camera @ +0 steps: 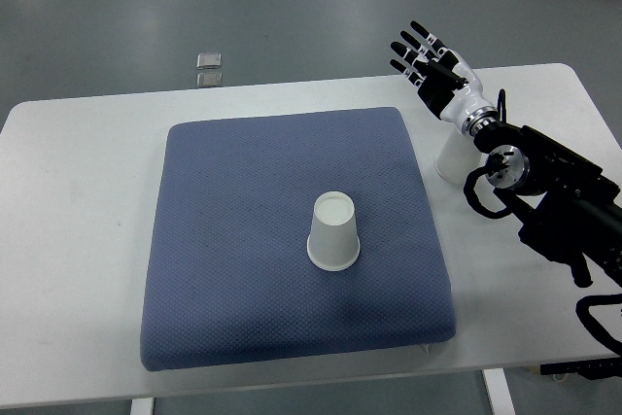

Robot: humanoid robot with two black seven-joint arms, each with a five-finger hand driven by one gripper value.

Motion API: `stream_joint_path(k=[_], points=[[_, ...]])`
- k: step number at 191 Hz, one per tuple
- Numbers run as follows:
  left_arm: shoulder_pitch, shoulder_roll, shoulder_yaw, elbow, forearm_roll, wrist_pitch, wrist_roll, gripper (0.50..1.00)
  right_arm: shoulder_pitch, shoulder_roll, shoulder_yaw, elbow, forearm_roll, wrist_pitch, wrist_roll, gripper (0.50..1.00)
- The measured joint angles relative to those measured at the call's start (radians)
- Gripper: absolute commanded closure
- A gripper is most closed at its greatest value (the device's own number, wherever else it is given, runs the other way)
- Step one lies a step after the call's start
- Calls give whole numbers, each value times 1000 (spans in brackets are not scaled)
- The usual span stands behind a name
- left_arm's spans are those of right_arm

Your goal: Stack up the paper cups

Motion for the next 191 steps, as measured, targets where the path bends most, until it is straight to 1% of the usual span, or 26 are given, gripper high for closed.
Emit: stream_joint_path(k=[66,88,101,112,133,152,169,191], points=[[1,0,3,0,1,-10,4,500,-4,-3,-2,0,-8,5,0,585],[0,0,3,0,1,-10,4,500,3,-20,-10,0,-20,12,-3,585],[-1,0,3,-1,1,-10,4,500,14,-44,-32,0,-44,33,-5,585],[-3,0,3,-8,1,-10,4,500,36,-77,-67,0,-87,76,-6,585],[-6,0,3,-15,1,-10,4,500,130,-152,-159,1,-204,148,-9,585],[-7,0,3,-17,1,-9,4,500,245,-227,-295,2,-319,196,-32,585],[-8,0,3,-18,1,-11,4,500,370,-278,-469,2,-412,253,-61,585],[-8,0,3,-20,2,-20,4,500,521,-315,-702,2,-503,288,-88,585]])
